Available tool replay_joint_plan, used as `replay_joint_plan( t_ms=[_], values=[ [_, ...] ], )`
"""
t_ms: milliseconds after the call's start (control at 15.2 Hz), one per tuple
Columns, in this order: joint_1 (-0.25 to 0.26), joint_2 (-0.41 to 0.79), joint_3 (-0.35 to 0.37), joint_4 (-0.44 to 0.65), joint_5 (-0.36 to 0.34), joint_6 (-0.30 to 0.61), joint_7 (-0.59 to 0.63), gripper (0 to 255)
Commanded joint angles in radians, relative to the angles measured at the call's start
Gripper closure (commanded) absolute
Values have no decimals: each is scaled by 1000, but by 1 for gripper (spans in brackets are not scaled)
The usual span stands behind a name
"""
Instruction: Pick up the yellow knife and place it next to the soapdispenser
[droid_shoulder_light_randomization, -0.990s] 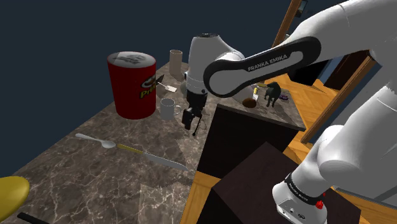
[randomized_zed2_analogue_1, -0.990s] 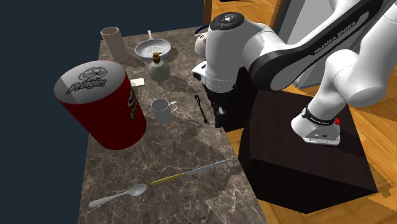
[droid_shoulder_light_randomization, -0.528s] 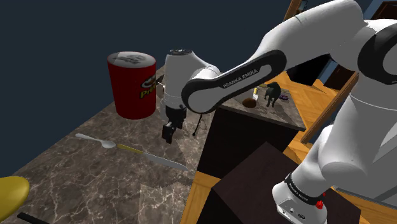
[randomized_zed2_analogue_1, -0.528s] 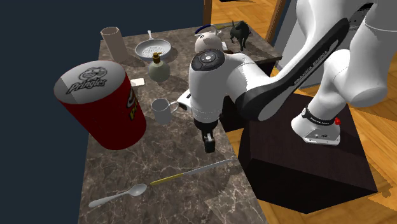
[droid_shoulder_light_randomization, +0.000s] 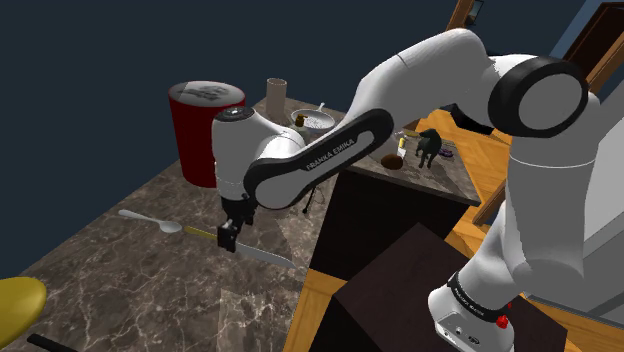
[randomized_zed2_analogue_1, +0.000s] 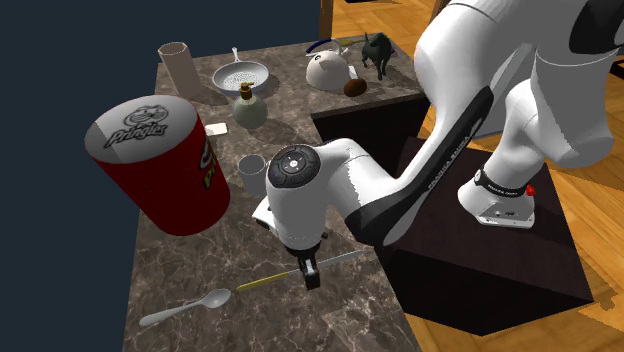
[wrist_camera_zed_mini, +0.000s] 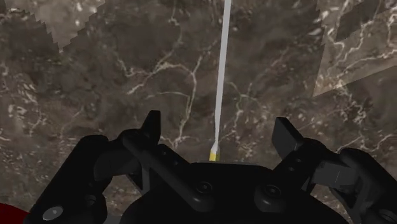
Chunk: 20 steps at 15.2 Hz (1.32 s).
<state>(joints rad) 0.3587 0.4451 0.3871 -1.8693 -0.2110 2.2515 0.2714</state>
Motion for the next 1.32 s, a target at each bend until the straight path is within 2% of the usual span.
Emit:
replay_joint_plan(
  t_ms=[0, 462, 924, 990, 1254],
  values=[
    [9, 29, -4, 11, -12, 15, 1, 0],
    [21, 85, -22, -1, -40, 80, 19, 0],
    [21, 84, -22, -1, -40, 80, 19, 0],
    [21, 84, -22, -1, -40, 80, 19, 255],
    [21, 84, -22, -1, -40, 80, 19, 255]
  ],
)
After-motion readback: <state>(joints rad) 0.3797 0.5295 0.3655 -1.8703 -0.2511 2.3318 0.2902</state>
